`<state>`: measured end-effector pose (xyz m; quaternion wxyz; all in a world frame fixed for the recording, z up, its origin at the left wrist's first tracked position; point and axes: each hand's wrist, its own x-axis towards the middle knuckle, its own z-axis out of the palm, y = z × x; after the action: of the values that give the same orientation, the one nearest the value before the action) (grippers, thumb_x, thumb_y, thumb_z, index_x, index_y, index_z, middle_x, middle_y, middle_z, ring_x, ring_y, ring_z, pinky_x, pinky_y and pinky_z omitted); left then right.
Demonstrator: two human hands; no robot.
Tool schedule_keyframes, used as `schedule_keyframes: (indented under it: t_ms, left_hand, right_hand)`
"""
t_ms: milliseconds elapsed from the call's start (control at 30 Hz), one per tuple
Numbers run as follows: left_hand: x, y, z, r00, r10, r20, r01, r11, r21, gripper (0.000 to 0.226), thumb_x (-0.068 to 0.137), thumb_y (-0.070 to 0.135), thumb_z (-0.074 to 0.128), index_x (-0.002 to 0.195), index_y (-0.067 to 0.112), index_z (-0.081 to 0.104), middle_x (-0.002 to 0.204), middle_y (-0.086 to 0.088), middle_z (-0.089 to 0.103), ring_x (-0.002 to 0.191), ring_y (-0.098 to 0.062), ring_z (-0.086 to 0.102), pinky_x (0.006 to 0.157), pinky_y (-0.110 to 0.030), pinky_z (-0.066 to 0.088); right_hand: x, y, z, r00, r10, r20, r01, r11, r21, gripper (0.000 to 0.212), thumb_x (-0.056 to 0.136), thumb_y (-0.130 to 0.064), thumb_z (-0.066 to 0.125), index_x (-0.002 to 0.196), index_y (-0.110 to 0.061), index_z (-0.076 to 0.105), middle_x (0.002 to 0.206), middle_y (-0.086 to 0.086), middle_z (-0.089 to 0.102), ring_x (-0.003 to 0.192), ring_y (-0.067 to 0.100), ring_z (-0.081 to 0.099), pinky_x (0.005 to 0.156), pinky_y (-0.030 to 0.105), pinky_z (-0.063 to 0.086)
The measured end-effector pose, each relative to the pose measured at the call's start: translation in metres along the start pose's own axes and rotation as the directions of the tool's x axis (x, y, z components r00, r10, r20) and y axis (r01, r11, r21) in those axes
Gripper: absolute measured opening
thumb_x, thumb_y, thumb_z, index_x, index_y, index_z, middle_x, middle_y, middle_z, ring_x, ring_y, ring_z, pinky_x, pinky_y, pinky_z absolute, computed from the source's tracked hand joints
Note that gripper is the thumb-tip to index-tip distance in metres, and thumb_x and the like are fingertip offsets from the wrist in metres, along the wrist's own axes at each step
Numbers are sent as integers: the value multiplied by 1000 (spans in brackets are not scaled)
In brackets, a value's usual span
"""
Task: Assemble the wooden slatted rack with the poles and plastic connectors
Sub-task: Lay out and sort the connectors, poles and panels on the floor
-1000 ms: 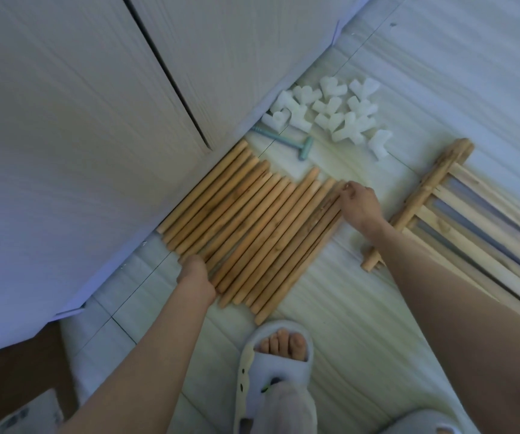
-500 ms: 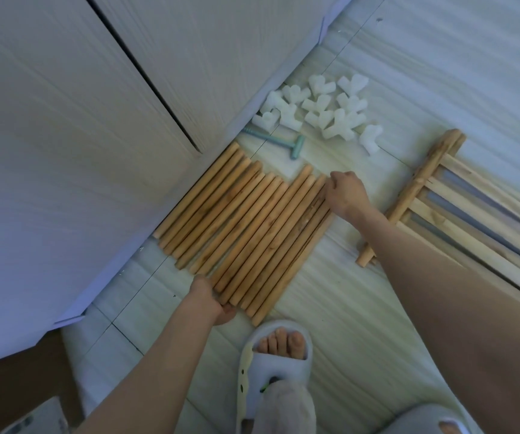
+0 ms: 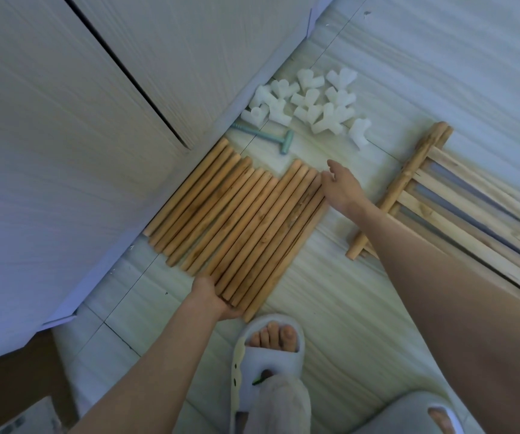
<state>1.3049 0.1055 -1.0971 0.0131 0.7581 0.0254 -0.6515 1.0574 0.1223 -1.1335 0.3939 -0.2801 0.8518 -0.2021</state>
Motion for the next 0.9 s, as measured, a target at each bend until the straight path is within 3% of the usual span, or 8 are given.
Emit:
schedule_keyframes:
  t_ms: [200, 300, 433, 500, 567, 667, 767, 900]
  left_hand:
    - [-14, -3, -3, 989, 131, -66, -121, 983, 137, 50, 100, 33, 23, 138, 4, 41, 143, -15, 41, 134, -30, 35, 114, -50, 18]
    - [-15, -1, -4, 969, 222, -109, -203, 966, 159, 53, 91, 35, 34, 138, 11, 41, 141, -10, 45, 128, -31, 41, 104, -48, 33]
    - [-44, -7, 13, 931, 364, 35, -364, 912, 187, 42, 96, 21, 35, 136, 9, 41, 126, -6, 45, 123, -30, 44, 99, -48, 40]
    - [-59, -16, 29, 900, 414, 138, -436, 869, 236, 38, 98, 17, 33, 134, 8, 42, 123, -12, 49, 102, -26, 48, 99, -43, 39]
    - [-74, -29, 46, 845, 468, 260, -532, 781, 327, 25, 99, 16, 36, 120, 9, 47, 98, -9, 50, 82, -20, 46, 85, -35, 45]
    - [-82, -48, 74, 710, 541, 451, -697, 446, 562, 26, 99, 17, 39, 121, 8, 47, 92, -7, 52, 76, -17, 49, 65, -27, 42]
    - [-77, -70, 99, 510, 501, 699, -762, -113, 637, 44, 97, 20, 44, 139, 11, 34, 136, -11, 42, 121, -26, 45, 98, -33, 37]
    - [-55, -95, 129, 361, 303, 882, -558, -688, 465, 65, 94, 22, 48, 149, 18, 14, 154, -14, 9, 142, -30, 15, 111, -37, 21]
  right_hand:
    - [-43, 1, -18, 1000, 3, 25, -4, 999, 43, 50, 103, -32, 28, 148, -11, 23, 153, 10, 27, 138, 25, 31, 110, 31, 24]
    - [-71, 4, -39, 997, 25, 79, -27, 999, 21, 50, 102, -32, 29, 148, -12, 24, 150, 11, 32, 134, 27, 36, 108, 34, 31]
    - [-113, 5, -79, 991, 36, 129, -16, 988, -152, 48, 102, -31, 30, 145, -10, 30, 148, 9, 36, 135, 26, 35, 107, 32, 29]
    - [-135, 8, -102, 989, 10, 148, 27, 969, -247, 46, 102, -30, 30, 143, -9, 35, 147, 8, 38, 134, 25, 36, 106, 30, 28]
    - [-160, 14, -125, 988, -14, 156, 68, 937, -343, 42, 103, -26, 29, 140, -10, 38, 143, 9, 43, 131, 26, 39, 101, 27, 31]
    - [-186, 38, -148, 991, -35, 127, 94, 862, -497, 43, 102, -29, 31, 141, -11, 36, 142, 11, 46, 128, 28, 43, 101, 30, 33]
    - [-197, 83, -149, 992, -6, 127, 76, 827, -558, 48, 100, -32, 37, 144, -12, 32, 144, 11, 43, 130, 27, 41, 103, 31, 33]
    - [-197, 145, -125, 997, 32, 69, 8, 860, -511, 63, 96, -37, 46, 149, -17, 17, 152, 8, 26, 138, 28, 27, 110, 40, 29]
